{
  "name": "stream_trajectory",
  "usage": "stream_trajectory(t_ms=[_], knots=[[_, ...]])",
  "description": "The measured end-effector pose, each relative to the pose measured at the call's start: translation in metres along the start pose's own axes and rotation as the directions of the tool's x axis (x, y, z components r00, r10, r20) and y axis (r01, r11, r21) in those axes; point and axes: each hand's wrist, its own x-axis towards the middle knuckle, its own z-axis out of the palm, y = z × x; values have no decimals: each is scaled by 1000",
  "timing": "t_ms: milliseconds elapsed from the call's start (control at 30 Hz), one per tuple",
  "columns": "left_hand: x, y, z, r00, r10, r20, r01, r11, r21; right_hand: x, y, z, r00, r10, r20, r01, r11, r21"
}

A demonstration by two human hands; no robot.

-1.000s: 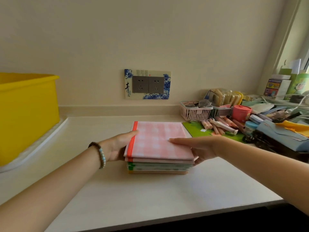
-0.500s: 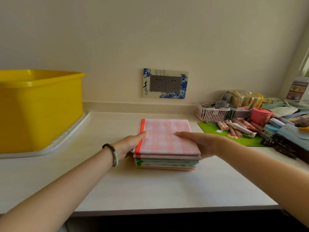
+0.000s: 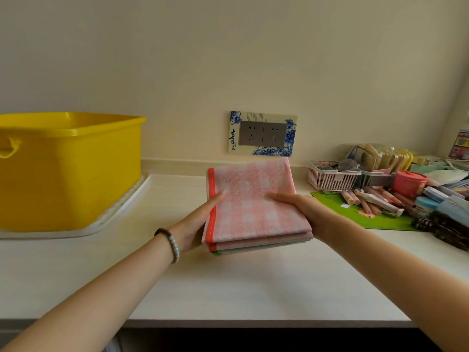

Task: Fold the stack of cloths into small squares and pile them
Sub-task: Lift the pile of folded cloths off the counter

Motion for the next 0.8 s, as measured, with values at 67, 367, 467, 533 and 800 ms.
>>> stream_trajectory(t_ms=[67,367,467,533,800], knots=[[-2,9,0,999,15,30,-13,998,-57,2,-8,5,999,-43,20,42,999,20],[60,44,-13,993,47,-106,-43,998,38,72,-28,-12,988,-96,123,93,995,30],[98,57,-20,984,67,-166,-60,997,47,109,-43,-21,981,-123,147,119,992,32],[124,73,-27,977,94,-192,-86,995,45,136,-60,-24,974,-142,177,138,990,39],[161,170,-47,935,143,-326,-159,987,-23,200,-166,-4,958,-192,215,187,981,40]])
